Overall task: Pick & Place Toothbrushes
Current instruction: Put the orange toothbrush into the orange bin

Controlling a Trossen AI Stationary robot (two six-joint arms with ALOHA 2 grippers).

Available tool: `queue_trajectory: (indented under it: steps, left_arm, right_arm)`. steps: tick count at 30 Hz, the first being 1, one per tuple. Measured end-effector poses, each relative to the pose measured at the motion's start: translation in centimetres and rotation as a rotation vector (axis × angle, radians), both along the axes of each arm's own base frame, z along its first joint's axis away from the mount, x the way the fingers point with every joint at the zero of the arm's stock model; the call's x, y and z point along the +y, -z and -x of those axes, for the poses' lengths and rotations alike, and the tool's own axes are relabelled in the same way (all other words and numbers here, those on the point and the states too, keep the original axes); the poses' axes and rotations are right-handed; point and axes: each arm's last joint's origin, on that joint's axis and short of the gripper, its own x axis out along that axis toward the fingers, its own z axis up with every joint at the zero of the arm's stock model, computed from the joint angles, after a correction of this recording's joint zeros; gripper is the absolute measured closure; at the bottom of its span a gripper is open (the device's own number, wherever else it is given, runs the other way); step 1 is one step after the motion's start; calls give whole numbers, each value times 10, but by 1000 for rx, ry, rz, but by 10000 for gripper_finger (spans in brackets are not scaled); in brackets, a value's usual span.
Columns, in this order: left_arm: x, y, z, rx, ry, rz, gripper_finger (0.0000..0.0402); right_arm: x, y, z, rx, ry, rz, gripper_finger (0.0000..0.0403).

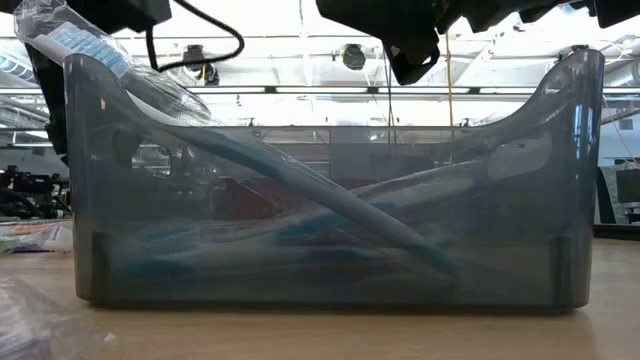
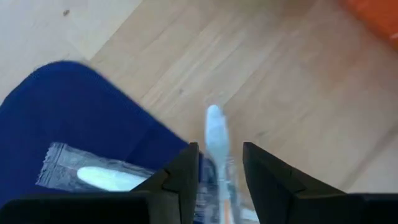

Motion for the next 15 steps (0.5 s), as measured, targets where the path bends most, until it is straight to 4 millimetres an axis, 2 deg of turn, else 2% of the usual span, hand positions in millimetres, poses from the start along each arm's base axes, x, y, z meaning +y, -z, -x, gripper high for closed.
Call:
queue_trajectory:
  steps: [7,12,15]
  left_arm:
    - [4,22,-6,133,24,39,273]
    - [10,25,-10,149,9,63,275]
    - [11,24,-10,153,4,81,298]
  right_arm:
    - [0,0,0,-1,0,0,248]
    - [0,0,0,-1,0,-1,248]
    - [0,0,0,-1,0,0,248]
